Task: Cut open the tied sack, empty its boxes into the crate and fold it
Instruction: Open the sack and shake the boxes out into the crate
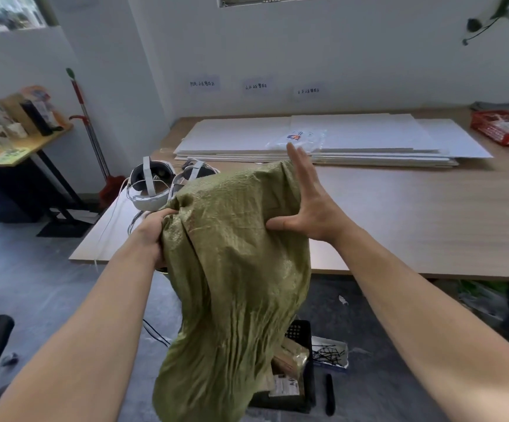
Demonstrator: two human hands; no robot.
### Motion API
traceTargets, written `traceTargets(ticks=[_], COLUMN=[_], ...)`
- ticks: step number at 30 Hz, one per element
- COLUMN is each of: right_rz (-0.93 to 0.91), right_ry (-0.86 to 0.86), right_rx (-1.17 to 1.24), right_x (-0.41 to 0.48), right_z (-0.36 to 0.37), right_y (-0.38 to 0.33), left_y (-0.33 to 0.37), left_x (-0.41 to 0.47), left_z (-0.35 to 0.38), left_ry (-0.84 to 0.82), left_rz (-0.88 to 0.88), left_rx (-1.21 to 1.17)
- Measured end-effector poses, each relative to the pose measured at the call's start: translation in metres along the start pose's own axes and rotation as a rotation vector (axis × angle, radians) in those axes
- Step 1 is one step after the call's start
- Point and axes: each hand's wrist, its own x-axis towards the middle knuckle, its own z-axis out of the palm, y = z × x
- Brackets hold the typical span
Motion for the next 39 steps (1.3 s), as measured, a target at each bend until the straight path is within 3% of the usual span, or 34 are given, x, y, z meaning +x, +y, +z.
traceTargets(ticks=[4, 7, 11, 14, 21, 24, 28, 34, 39], right_rz=[-0.037, 0.022, 0.117, 0.183, 0.347, 0.398, 0.403, 0.287, 0.025], right_ry=[-0.060, 0.010, 0.111, 0.099, 0.178, 0.242, 0.296, 0.198, 0.077], right_rx=[-0.095, -0.136, -0.128, -0.082, 0.327, 0.504, 0.465, 0.450, 0.098], right_x=[0.001, 0.001, 0.004, 0.006, 0.007, 0.003, 0.001, -0.004, -0.010], right_z=[0.000, 0.000, -0.003, -0.005, -0.016, -0.017, -0.008, -0.010, -0.007], right_y=[-0.005, -0.007, -0.007, -0.007, 0.001, 0.003, 0.005, 0.003, 0.002], left_y=[0.001, 0.000, -0.003, -0.004, -0.001, 0.004, 0.003, 0.002, 0.006], left_x=[-0.003, -0.006, -0.009, -0.007, -0.013, -0.016, -0.017, -0.006, 0.006], left_z=[-0.004, -0.006, -0.008, -0.010, 0.000, 0.004, 0.016, 0.006, -0.002], left_ry=[-0.020, -0.068, -0.155, -0.216, -0.202, -0.173, -0.058, -0.007, 0.019], left_rz=[-0.031, -0.030, 0.165, 0.337, 0.487, 0.458, 0.391, 0.202, 0.168], left_rx=[-0.026, -0.028, -0.124, -0.065, 0.237, 0.322, 0.257, 0.109, 0.122])
